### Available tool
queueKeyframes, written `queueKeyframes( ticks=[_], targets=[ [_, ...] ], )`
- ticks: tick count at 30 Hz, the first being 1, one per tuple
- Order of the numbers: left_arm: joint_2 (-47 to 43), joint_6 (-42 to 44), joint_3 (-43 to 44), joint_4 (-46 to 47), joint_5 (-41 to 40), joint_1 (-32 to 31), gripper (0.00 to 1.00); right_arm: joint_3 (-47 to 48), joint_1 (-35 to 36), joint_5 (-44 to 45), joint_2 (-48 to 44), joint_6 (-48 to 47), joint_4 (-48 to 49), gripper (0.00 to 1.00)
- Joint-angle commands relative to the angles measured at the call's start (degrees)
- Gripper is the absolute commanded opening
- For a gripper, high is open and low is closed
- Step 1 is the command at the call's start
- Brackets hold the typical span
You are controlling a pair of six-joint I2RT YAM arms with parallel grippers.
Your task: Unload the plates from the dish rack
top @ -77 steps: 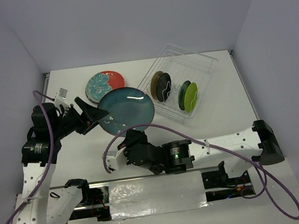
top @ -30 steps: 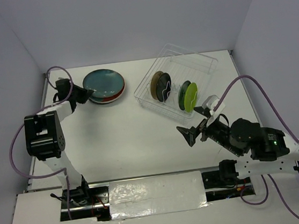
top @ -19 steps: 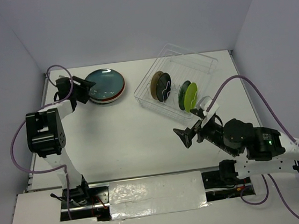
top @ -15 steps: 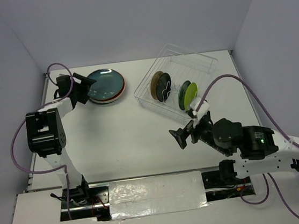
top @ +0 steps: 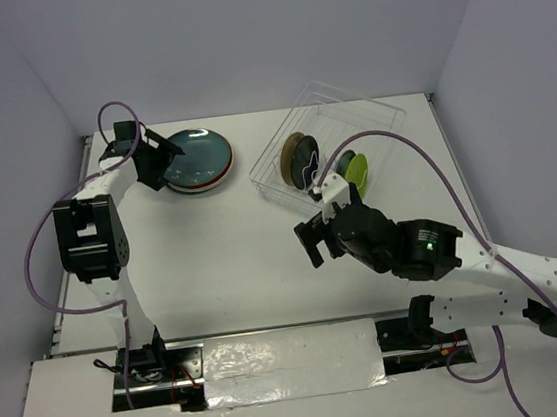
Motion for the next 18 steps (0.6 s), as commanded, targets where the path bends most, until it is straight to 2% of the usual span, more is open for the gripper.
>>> queueKeyframes(
  ticks=[1, 6, 10, 18],
  targets=[
    [1.25, 1.70, 2.47, -6.47, -0.73, -0.54, 0.99, 1.61, -1.10, -4.97, 1.28, 2.56, -0.43, 1.00],
    [2.92, 2.15, 4.84, -9.81, 0.42, -1.68, 1.00, 0.91, -2.07, -8.22, 1.81, 2.48, 0.99, 1.00],
    [3.01, 1.27, 5.02, -12.62, -2.04, -1.68, 1.00, 0.73, -2.86, -10.77, 2.07, 2.56, 1.60, 1.00],
    [7.22, 3.37, 12.40, -22.02, -2.83, -1.77, 1.00, -0.67, -4.00, -16.66, 1.63, 2.65, 2.92, 1.00]
  ],
)
